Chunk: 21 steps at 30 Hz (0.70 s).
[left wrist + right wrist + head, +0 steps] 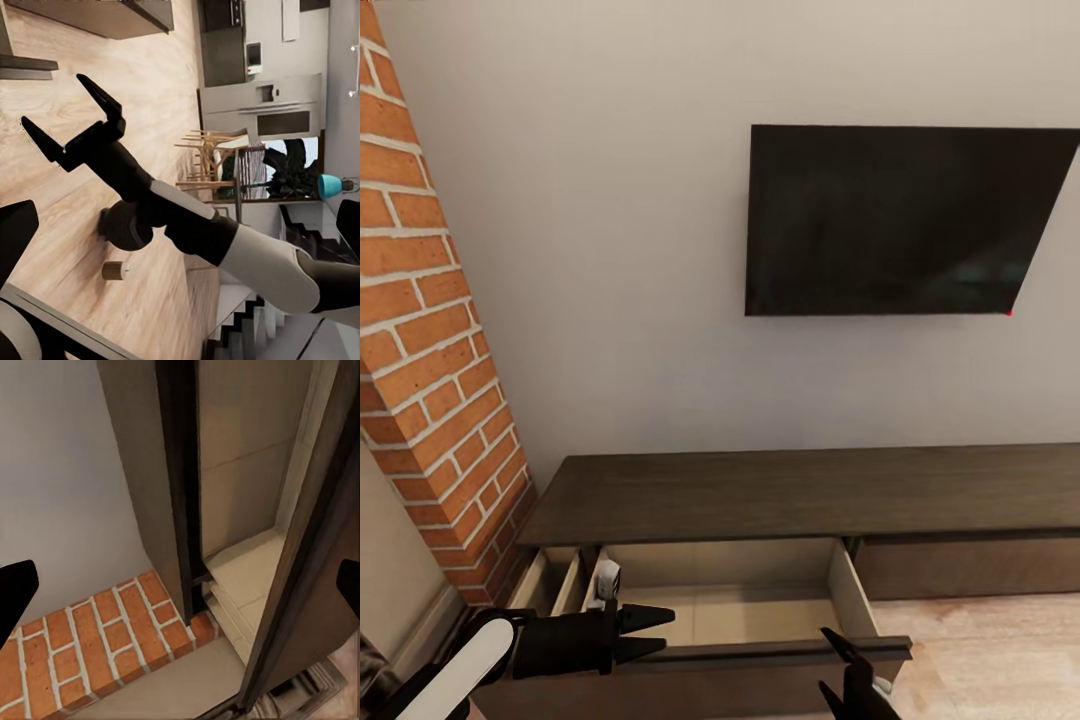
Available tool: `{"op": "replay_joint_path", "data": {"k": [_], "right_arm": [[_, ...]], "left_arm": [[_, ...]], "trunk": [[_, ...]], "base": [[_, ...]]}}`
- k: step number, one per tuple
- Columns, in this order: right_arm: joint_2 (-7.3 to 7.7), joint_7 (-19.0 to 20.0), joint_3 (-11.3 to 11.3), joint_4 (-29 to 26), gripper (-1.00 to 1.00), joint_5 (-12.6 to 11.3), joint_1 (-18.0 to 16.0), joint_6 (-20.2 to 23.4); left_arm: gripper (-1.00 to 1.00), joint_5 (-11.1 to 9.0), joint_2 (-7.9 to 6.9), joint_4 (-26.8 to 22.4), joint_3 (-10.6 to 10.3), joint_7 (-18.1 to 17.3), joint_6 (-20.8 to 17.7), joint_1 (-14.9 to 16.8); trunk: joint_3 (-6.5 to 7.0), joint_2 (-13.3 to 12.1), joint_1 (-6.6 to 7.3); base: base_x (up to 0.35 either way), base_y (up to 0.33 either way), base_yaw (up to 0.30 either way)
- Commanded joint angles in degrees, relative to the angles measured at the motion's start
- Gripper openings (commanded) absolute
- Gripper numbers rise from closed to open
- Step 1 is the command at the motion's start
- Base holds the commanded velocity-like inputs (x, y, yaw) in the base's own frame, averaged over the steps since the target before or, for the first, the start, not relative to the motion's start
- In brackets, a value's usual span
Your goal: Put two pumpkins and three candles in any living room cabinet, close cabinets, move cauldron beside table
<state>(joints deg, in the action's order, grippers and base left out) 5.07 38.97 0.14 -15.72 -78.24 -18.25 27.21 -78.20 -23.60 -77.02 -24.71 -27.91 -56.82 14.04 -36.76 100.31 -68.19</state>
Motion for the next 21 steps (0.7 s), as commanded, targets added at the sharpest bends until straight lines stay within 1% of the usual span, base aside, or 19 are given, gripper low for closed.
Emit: {"op": "replay_joint_path", "data": {"k": [1,4,8,12,17,20,21], "right_arm": [[0.02,0.06,0.03,0.21,1.0,-0.42,-0.03,-0.53],[0.02,0.1,0.03,0.9,1.0,-0.42,-0.03,-2.15],[0.08,0.32,-0.04,3.08,1.0,-0.48,-0.03,-3.26],[0.11,1.22,-0.12,4.6,1.0,-0.47,-0.03,-4.67],[0.18,1.59,-0.2,6.49,1.0,-0.63,-0.03,-10.75],[0.32,1.53,-0.28,8.09,1.0,-0.91,-0.03,-14.53],[0.65,1.47,-0.33,8.65,1.0,-0.99,-0.03,-15.66]], "left_arm": [[1.0,0.21,-0.04,0.06,-0.08,-0.06,-0.03,0.06],[1.0,0.26,-0.04,0.08,0.0,1.71,-0.02,0.07],[1.0,0.25,0.01,0.05,0.14,5.76,-0.04,0.08],[1.0,0.3,0.16,0.04,0.12,8.57,0.02,0.07],[1.0,0.29,0.53,0.06,0.1,13.51,0.07,0.1],[1.0,0.32,0.64,0.04,0.1,17.63,0.11,0.11],[1.0,0.32,0.68,0.04,0.16,19.31,0.14,0.14]], "trunk": [[0.13,-0.39,0.23],[0.67,-1.59,0.89],[1.39,-3.19,1.77],[2.1,-4.8,2.65],[3.0,-6.8,3.75],[3.54,-8.01,4.41],[3.72,-8.41,4.63]], "base": [[0.0,0.0,0.0],[0.0,0.0,0.0],[0.0,0.0,0.0],[0.0,0.0,0.0],[0.0,0.0,0.0],[0.0,0.0,0.0],[0.0,0.0,0.0]]}}
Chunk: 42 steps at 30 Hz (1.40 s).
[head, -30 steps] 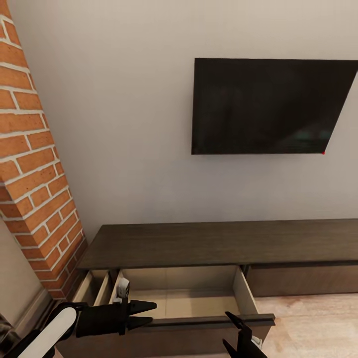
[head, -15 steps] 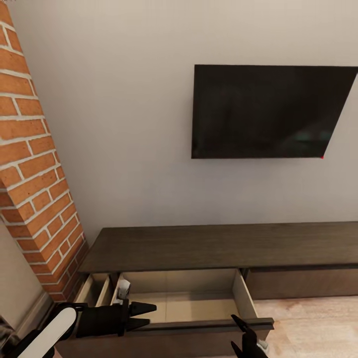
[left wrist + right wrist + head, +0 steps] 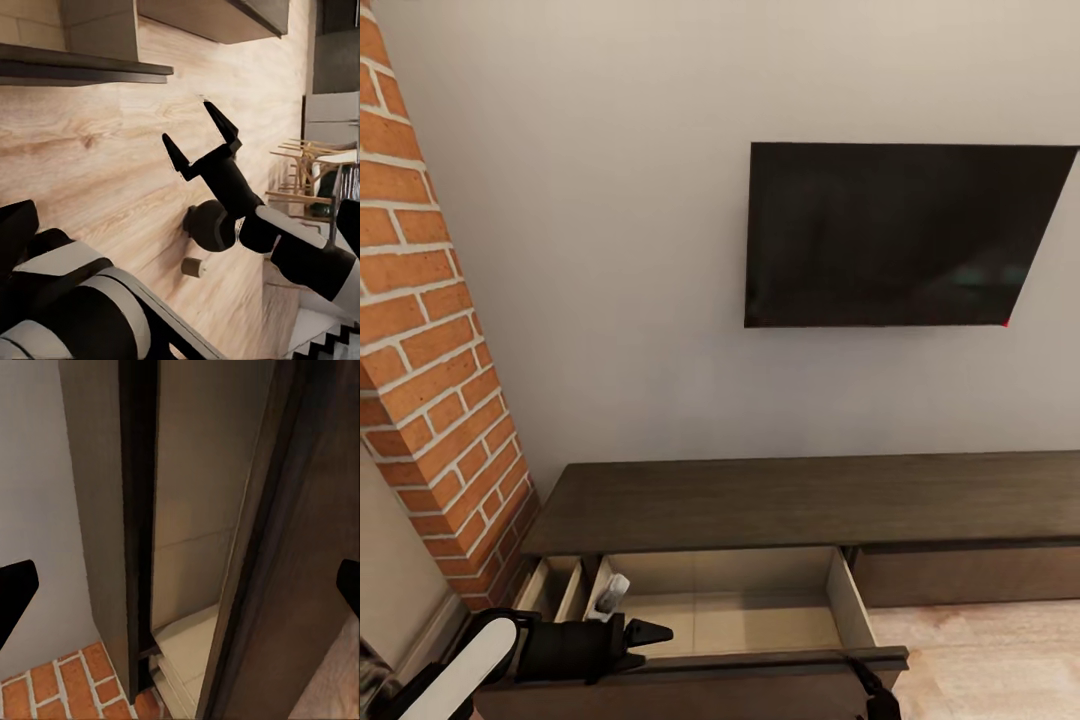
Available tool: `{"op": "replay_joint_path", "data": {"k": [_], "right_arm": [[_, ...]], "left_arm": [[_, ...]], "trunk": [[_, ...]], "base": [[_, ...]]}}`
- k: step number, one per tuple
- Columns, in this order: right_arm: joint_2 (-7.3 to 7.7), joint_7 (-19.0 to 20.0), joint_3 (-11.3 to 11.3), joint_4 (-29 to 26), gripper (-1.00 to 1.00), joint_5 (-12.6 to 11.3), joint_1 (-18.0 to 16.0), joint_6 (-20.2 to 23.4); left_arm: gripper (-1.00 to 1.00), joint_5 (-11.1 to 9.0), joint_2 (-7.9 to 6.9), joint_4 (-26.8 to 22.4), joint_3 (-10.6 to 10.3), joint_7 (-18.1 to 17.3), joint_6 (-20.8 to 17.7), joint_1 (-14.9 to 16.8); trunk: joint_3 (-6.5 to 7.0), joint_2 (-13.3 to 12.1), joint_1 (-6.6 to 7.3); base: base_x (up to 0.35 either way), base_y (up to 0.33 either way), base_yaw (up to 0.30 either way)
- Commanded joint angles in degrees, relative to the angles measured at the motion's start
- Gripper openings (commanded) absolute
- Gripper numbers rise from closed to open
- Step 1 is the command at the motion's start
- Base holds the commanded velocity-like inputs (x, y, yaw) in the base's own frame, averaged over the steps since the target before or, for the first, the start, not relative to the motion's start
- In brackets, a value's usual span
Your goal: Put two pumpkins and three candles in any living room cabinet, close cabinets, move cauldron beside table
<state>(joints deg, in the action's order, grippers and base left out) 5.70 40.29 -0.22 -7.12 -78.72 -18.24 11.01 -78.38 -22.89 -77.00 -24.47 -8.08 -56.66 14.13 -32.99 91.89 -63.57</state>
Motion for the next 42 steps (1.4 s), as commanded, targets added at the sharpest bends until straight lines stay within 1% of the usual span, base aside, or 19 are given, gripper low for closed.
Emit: {"op": "replay_joint_path", "data": {"k": [1,2,4,7,11,15,18,19,20,21,22,23,25,26,28,30,32,39,42], "right_arm": [[0.27,0.12,0.03,0.32,1.0,-0.54,-0.04,0.11],[0.98,-0.14,-0.04,1.02,1.0,-0.59,-0.02,-0.72],[1.44,-0.41,-0.08,1.54,1.0,-0.61,-0.03,-1.11],[1.83,-0.84,-0.16,1.97,1.0,-0.66,-0.02,-1.38],[2.31,-3.53,-0.19,2.06,1.0,-0.66,-0.03,-1.67],[2.4,-5.12,0.11,1.96,1.0,-0.4,-0.03,-3.24],[2.45,-7.65,0.4,1.73,1.0,-0.14,0.0,-5.01],[2.46,-9.25,0.51,1.6,1.0,-0.07,-0.02,-5.32],[2.47,-12.48,0.75,1.33,1.0,0.07,-0.03,-5.62],[2.47,-13.72,0.93,1.28,1.0,0.1,-0.03,-5.7],[2.48,-17.56,1.89,1.14,1.0,0.17,-0.03,-5.83],[2.49,-20.07,2.92,1.08,1.0,0.19,-0.03,-5.89],[2.48,-23.48,4.86,1.02,1.0,0.2,-0.04,-5.96],[2.48,-24.56,5.51,1.01,1.0,0.19,-0.04,-5.98],[2.48,-29.88,7.84,0.98,1.0,0.16,-0.04,-6.68],[2.48,-33.16,8.53,1.02,1.0,0.1,-0.04,-7.95],[2.48,-34.66,8.83,1.02,1.0,0.08,-0.03,-8.83],[2.55,-35.07,9.01,0.74,1.0,0.12,-0.04,-9.19],[2.47,-35.03,9.05,-1.14,1.0,0.14,-0.04,-8.9]], "left_arm": [[1.0,0.51,-0.02,0.01,0.01,0.32,-0.01,0.07],[1.0,0.51,0.05,0.01,0.36,2.92,0.02,0.09],[1.0,0.51,0.09,-0.06,0.87,5.43,0.04,0.1],[1.0,0.51,0.15,-0.34,1.62,8.83,0.08,0.11],[1.0,0.56,0.59,-0.47,1.99,13.62,0.68,0.35],[1.0,0.61,1.84,-0.61,2.05,20.29,1.25,0.73],[1.0,0.82,3.53,-0.59,2.06,27.54,3.91,0.84],[1.0,1.31,4.14,-0.61,2.06,29.84,4.75,0.87],[1.0,3.07,5.34,-0.61,2.06,32.81,5.55,0.87],[1.0,3.89,5.8,-0.61,2.06,33.54,5.72,0.87],[1.0,6.71,7.12,-0.59,2.06,35.03,6.04,0.84],[1.0,8.72,7.9,-0.45,2.06,35.61,6.2,0.83],[1.0,11.33,8.96,-0.27,2.06,36.12,6.33,0.82],[1.0,12.01,9.26,-0.23,2.06,36.22,6.36,0.82],[1.0,13.96,10.32,-0.1,2.06,36.51,6.44,0.83],[1.0,14.53,10.63,-0.05,2.06,36.63,6.5,0.82],[1.0,14.78,10.71,-0.01,2.06,36.69,6.54,0.82],[1.0,14.99,10.82,0.01,2.06,36.73,7.62,0.81],[1.0,15.01,10.84,0.01,2.06,36.74,7.75,0.82]], "trunk": [[0.13,-0.39,0.23],[0.31,-0.79,0.45],[0.67,-1.59,0.89],[1.21,-2.79,1.55],[1.92,-4.4,2.43],[2.64,-6.0,3.31],[3.18,-7.2,3.97],[3.36,-7.61,4.18],[3.54,-8.01,4.4],[3.72,-8.41,4.62],[3.9,-8.81,4.84],[4.08,-9.21,5.06],[4.44,-10.01,5.5],[4.62,-10.41,5.72],[4.98,-11.22,6.16],[5.34,-12.02,6.6],[5.69,-12.82,7.04],[6.95,-15.63,8.58],[7.49,-16.83,9.24]], "base": [[0.0,0.0,0.0],[0.0,0.0,0.0],[0.0,0.0,0.0],[0.0,0.0,0.0],[0.0,0.0,0.0],[0.0,0.0,0.0],[0.0,0.0,0.0],[0.0,0.0,0.0],[0.0,0.0,0.0],[0.0,0.0,0.0],[0.0,0.0,0.0],[0.0,0.0,0.0],[0.0,0.0,0.0],[0.0,0.0,0.0],[0.0,0.0,0.0],[0.0,0.0,0.0],[0.0,0.0,0.0],[0.0,0.0,0.0],[0.0,0.0,0.0]]}}
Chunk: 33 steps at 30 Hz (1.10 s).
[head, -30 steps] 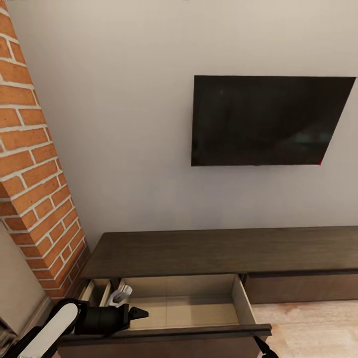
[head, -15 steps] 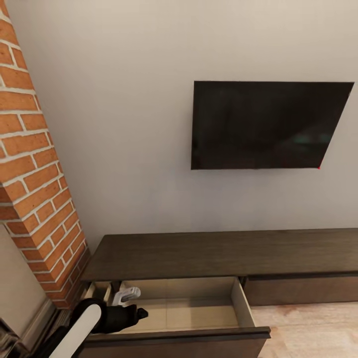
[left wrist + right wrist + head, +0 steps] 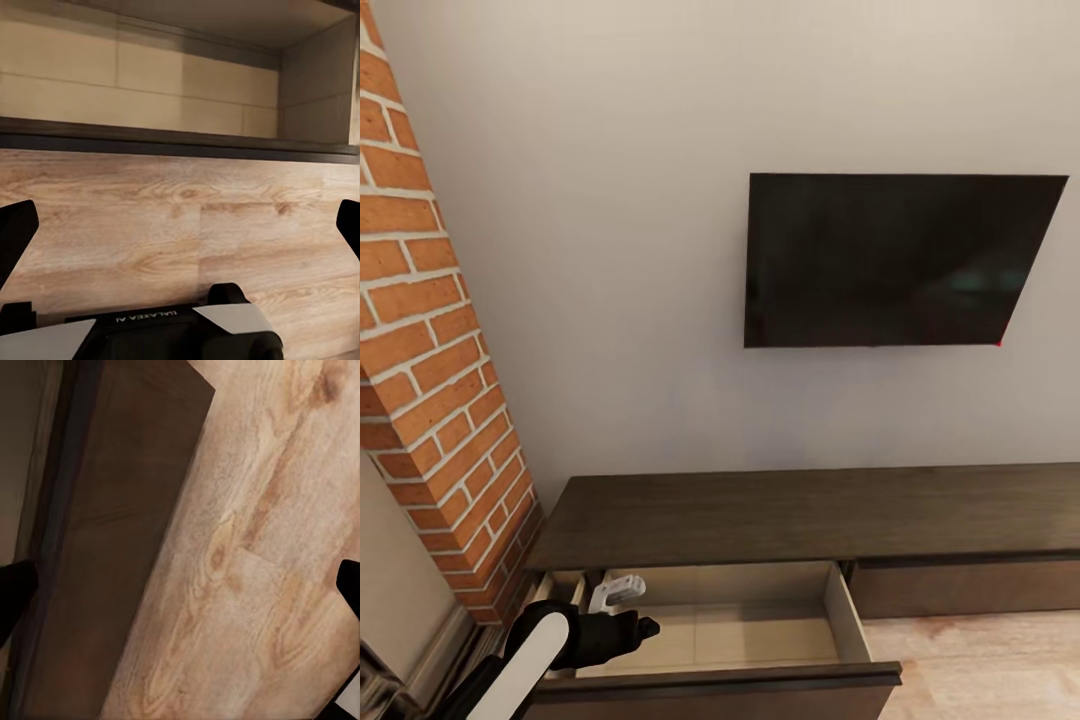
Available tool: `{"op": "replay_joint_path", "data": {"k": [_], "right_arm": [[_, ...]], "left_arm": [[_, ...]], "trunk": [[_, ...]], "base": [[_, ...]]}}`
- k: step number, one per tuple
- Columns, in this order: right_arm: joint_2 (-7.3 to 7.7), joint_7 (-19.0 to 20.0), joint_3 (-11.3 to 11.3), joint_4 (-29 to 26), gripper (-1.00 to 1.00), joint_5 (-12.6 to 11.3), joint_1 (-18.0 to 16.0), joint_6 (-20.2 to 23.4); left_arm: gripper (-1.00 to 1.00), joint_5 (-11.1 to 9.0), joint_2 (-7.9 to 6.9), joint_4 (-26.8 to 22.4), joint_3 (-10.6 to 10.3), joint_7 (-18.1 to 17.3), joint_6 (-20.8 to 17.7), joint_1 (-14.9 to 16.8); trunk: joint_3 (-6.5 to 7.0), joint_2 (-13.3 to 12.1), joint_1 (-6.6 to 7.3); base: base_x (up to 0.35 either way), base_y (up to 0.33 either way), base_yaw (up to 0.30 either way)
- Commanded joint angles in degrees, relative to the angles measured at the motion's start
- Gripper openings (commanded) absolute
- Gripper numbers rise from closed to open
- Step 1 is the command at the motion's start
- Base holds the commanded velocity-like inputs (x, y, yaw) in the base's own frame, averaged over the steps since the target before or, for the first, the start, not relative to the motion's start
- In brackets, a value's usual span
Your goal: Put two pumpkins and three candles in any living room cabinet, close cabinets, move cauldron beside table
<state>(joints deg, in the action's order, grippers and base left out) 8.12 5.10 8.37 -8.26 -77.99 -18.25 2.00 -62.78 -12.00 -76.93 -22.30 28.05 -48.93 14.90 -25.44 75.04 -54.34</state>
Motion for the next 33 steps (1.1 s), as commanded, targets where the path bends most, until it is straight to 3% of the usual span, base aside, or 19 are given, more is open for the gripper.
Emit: {"op": "replay_joint_path", "data": {"k": [1,19,33], "right_arm": [[0.04,0.17,0.49,-0.42,1.0,-0.59,-0.03,0.18],[0.05,-0.13,0.62,-3.25,1.0,-0.59,-0.01,2.47],[-0.03,0.24,0.62,-3.33,1.0,-0.59,-0.03,2.16]], "left_arm": [[1.0,-0.59,-0.06,-0.06,-0.11,0.6,0.03,0.05],[1.0,-0.23,-0.06,-0.15,-0.11,0.69,0.06,0.04],[1.0,-0.24,-0.05,-0.42,-0.19,0.69,0.06,0.04]], "trunk": [[0.12,-0.38,0.23],[2.04,-7.6,4.18],[1.08,-7.6,4.18]], "base": [[0.0,0.0,0.0],[0.0,0.0,0.0],[0.0,0.0,0.0]]}}
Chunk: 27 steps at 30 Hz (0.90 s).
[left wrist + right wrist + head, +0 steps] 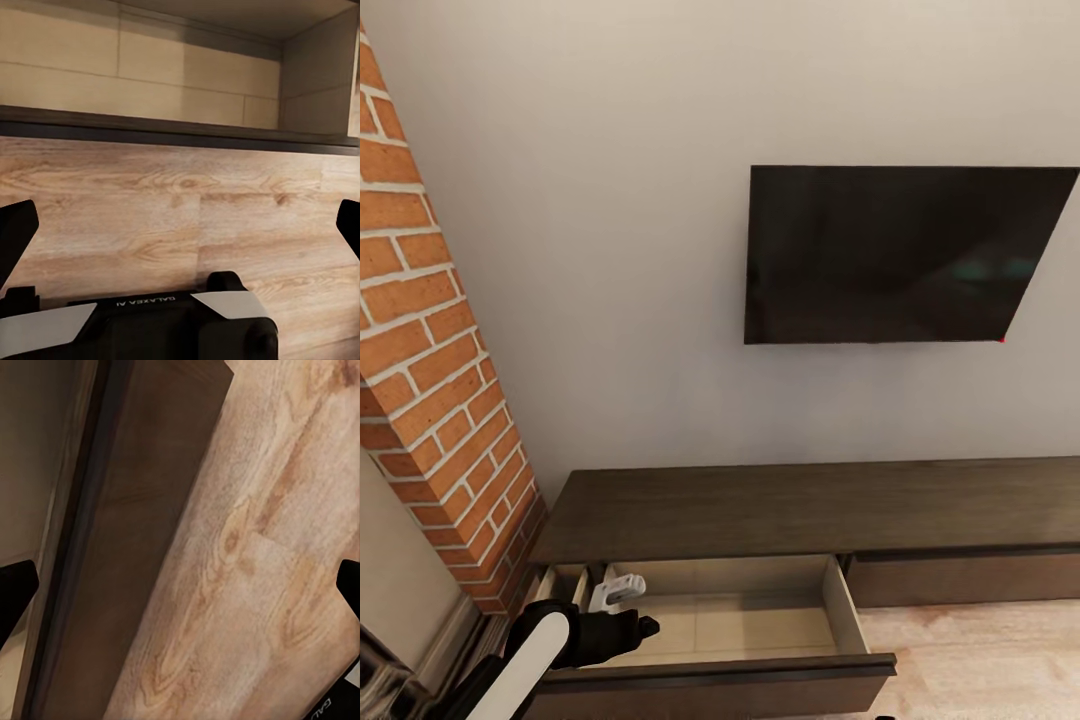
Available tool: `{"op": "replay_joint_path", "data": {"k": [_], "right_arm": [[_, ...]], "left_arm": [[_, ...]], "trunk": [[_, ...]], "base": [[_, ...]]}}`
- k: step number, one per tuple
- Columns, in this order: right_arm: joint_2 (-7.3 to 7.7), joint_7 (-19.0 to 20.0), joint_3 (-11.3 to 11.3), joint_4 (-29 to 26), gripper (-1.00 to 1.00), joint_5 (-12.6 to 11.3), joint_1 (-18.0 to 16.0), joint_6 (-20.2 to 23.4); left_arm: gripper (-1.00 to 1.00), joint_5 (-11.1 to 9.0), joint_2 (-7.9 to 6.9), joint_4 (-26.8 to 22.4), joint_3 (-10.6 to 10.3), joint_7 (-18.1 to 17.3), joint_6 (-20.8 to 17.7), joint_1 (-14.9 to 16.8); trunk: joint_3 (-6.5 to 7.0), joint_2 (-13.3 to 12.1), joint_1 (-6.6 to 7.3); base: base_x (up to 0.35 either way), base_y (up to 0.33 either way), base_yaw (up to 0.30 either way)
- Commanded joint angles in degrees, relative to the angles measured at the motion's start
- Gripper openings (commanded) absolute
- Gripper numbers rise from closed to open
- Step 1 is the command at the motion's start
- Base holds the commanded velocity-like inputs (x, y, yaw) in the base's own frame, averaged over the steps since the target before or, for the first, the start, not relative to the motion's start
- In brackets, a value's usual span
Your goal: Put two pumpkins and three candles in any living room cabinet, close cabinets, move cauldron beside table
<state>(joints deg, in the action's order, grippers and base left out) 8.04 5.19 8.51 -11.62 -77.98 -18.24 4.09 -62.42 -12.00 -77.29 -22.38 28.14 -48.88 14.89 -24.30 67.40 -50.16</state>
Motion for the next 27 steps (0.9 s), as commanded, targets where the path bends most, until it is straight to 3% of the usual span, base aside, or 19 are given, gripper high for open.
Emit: {"op": "replay_joint_path", "data": {"k": [1,10,19,27], "right_arm": [[0.05,0.15,0.47,0.02,1.0,-0.59,-0.04,0.04],[0.04,0.17,0.45,0.01,1.0,-0.59,-0.04,-0.07],[0.04,0.17,0.45,0.01,1.0,-0.59,-0.04,-0.05],[0.04,0.26,0.45,0.01,1.0,-0.59,-0.04,-0.05]], "left_arm": [[1.0,-0.58,-0.05,-0.06,-0.12,0.6,0.02,0.05],[1.0,-0.56,-0.04,-0.05,-0.12,0.6,0.02,0.05],[1.0,0.21,-0.04,-0.11,-0.12,0.61,0.02,0.05],[1.0,0.88,-0.04,-0.14,-0.05,0.6,-0.01,0.05]], "trunk": [[-0.07,0.04,0.0],[-0.08,0.04,0.0],[-0.08,0.04,0.0],[-0.08,0.04,0.0]], "base": [[0.0,0.0,0.0],[0.0,-0.166,-0.02],[0.0,-0.292,-0.245],[0.0,-0.063,-0.274]]}}
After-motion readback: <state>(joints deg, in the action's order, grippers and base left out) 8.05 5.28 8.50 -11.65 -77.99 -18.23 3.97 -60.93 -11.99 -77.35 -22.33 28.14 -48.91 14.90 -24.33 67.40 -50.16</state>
